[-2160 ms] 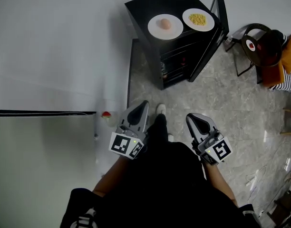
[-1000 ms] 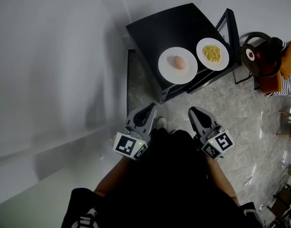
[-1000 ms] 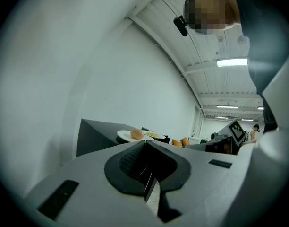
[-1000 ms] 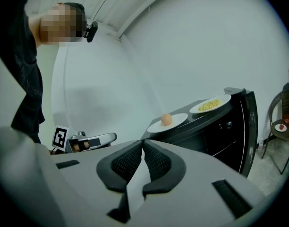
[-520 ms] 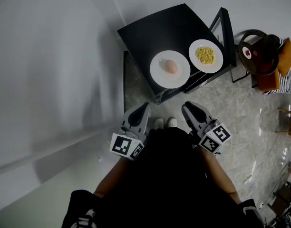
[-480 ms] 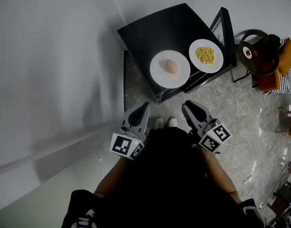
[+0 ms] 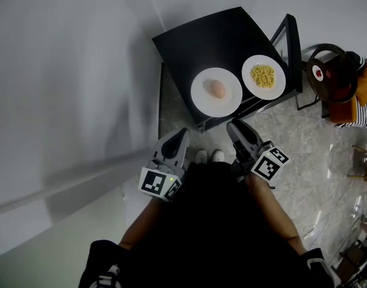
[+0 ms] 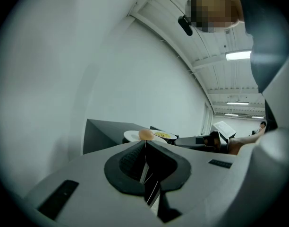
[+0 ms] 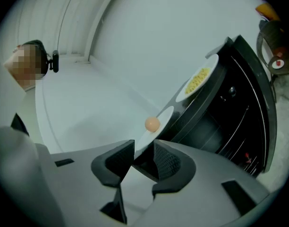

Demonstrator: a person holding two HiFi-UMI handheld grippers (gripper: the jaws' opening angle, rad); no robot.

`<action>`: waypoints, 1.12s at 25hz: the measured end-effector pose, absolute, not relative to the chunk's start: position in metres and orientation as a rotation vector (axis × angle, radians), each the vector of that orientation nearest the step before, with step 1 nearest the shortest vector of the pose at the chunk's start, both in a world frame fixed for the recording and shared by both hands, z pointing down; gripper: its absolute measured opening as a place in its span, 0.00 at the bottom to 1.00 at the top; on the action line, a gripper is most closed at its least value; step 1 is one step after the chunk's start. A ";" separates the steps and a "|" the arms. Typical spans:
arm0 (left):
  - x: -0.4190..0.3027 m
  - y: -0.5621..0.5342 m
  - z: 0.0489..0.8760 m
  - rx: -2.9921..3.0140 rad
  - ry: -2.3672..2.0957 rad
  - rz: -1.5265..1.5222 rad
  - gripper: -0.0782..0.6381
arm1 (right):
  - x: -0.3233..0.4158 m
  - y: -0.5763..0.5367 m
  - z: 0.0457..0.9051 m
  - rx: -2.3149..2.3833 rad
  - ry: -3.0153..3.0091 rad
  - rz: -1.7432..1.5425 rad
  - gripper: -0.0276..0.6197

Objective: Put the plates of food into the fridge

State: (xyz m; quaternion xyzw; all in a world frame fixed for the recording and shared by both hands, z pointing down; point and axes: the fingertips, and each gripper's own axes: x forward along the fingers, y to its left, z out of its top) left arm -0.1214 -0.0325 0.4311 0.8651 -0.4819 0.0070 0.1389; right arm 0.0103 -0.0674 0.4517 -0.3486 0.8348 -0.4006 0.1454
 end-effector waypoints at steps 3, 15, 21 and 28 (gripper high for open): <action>-0.122 -0.036 0.427 2.499 -1.408 0.019 0.14 | 0.011 -0.075 0.455 -0.980 2.327 -1.243 0.23; -0.119 -0.046 0.424 2.483 -1.435 0.024 0.14 | 0.004 -0.100 0.461 -0.858 2.148 -1.447 0.21; -0.118 -0.043 0.423 2.493 -1.446 0.032 0.14 | 0.004 -0.101 0.460 -0.788 2.039 -1.528 0.12; -0.114 -0.036 0.421 2.500 -1.428 0.035 0.14 | 0.009 -0.089 0.452 -0.716 1.934 -1.586 0.09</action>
